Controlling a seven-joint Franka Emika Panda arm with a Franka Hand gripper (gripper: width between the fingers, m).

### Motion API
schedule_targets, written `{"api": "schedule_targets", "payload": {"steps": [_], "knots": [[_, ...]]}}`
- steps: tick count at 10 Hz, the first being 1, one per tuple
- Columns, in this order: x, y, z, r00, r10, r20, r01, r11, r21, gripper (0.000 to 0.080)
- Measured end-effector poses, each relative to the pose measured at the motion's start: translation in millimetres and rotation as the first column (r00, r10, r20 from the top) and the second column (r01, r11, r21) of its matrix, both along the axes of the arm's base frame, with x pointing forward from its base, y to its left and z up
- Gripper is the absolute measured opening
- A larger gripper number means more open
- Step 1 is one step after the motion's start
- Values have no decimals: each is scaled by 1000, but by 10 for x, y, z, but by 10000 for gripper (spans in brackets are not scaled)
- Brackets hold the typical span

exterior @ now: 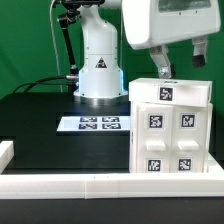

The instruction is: Assemble cabinet

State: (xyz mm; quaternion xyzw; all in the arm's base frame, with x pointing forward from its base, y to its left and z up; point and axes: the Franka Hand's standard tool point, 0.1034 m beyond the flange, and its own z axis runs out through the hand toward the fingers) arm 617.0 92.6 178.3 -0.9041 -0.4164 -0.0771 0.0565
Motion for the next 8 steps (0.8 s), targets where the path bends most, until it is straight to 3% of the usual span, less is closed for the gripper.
{"api": "schedule_targets", "payload": {"steps": [3, 8], "knots": [[-58, -42, -76, 973, 231, 14, -230, 971, -57, 797], [-131, -117, -237, 971, 240, -9, -241, 969, -56, 797]]}}
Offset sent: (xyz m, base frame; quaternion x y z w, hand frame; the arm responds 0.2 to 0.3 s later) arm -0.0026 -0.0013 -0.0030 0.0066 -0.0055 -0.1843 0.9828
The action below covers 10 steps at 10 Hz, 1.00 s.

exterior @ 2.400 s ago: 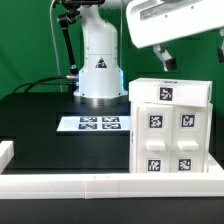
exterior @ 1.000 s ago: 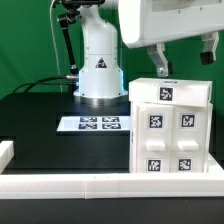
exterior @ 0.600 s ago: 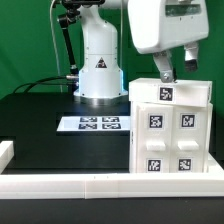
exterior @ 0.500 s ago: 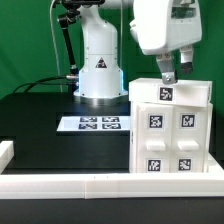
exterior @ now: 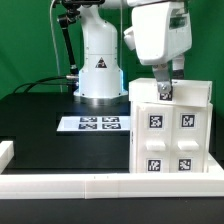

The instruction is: Assemble cabinet

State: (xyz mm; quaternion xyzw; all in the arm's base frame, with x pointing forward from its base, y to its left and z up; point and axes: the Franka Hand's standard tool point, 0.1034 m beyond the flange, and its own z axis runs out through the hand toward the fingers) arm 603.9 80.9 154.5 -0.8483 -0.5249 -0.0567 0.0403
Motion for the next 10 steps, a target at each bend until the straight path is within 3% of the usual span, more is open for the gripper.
{"api": "schedule_targets", "payload": {"steps": [3, 4, 5, 6, 7, 10], "knots": [[2, -6, -25, 1000, -6, 0, 6, 1000, 0, 797], [2, -6, -25, 1000, -14, -1, 14, 1000, 0, 683], [3, -8, -25, 999, -41, -5, 41, 999, 1, 683], [3, -11, -25, 999, -42, -5, 42, 999, 1, 557], [3, -12, -25, 999, -43, -5, 43, 999, 2, 557], [8, -42, -27, 953, -301, -41, 302, 953, 11, 557]]}}
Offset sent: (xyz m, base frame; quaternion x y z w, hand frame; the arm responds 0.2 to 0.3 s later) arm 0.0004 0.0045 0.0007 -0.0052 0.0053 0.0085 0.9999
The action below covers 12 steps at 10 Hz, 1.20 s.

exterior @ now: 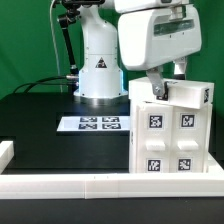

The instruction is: Assemble cabinet

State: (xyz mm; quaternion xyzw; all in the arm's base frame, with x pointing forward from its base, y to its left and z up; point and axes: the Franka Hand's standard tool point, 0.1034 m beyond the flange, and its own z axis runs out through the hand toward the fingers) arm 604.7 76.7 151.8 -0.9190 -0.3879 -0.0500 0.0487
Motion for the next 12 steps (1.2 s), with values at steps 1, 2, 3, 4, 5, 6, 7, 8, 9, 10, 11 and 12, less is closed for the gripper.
{"api": "schedule_targets", "payload": {"steps": [1, 2, 3, 4, 5, 6, 7, 8, 9, 10, 11, 12], "knots": [[1, -3, -2, 993, -116, -8, 116, 993, 10, 557], [0, -5, -3, 975, -224, -10, 224, 974, 17, 557], [4, -6, -4, 953, -301, -13, 301, 953, 22, 557], [10, -8, -1, 932, -361, -20, 362, 932, 25, 557], [29, -6, 4, 891, -453, -23, 454, 891, 33, 557], [44, 5, 8, 858, -514, -24, 514, 857, 40, 557], [55, 11, 7, 841, -540, -17, 540, 840, 48, 557], [60, 11, 11, 805, -592, -27, 593, 804, 51, 557], [64, 11, 15, 779, -627, -33, 628, 777, 53, 557], [71, 9, 19, 724, -689, -46, 690, 721, 56, 557], [72, 8, 20, 677, -734, -58, 736, 674, 57, 557], [73, 3, 20, 627, -776, -71, 779, 624, 56, 557]]}}
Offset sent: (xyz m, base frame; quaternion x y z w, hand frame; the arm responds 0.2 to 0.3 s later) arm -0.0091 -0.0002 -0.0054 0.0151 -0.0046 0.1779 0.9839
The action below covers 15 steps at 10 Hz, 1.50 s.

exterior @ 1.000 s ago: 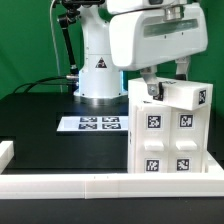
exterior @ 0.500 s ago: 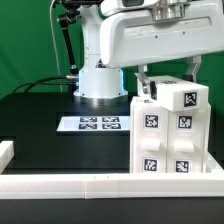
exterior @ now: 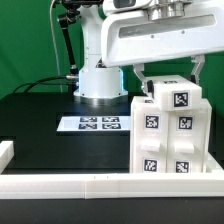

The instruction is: Assemble cabinet

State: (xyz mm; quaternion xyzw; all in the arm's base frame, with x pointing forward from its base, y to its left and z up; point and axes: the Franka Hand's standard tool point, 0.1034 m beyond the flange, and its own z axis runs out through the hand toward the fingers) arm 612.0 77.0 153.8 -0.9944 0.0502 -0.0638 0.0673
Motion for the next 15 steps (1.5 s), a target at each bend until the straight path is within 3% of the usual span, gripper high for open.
{"api": "schedule_targets", "payload": {"steps": [3, 6, 13, 15], "knots": [[-53, 25, -10, 959, -283, -23, 284, 958, 36, 558], [-89, 41, -10, 840, -538, -70, 543, 837, 70, 557], [-92, 71, -16, 499, -843, -200, 866, 490, 98, 557], [-96, 64, -18, 321, -911, -260, 947, 309, 86, 557]]}}
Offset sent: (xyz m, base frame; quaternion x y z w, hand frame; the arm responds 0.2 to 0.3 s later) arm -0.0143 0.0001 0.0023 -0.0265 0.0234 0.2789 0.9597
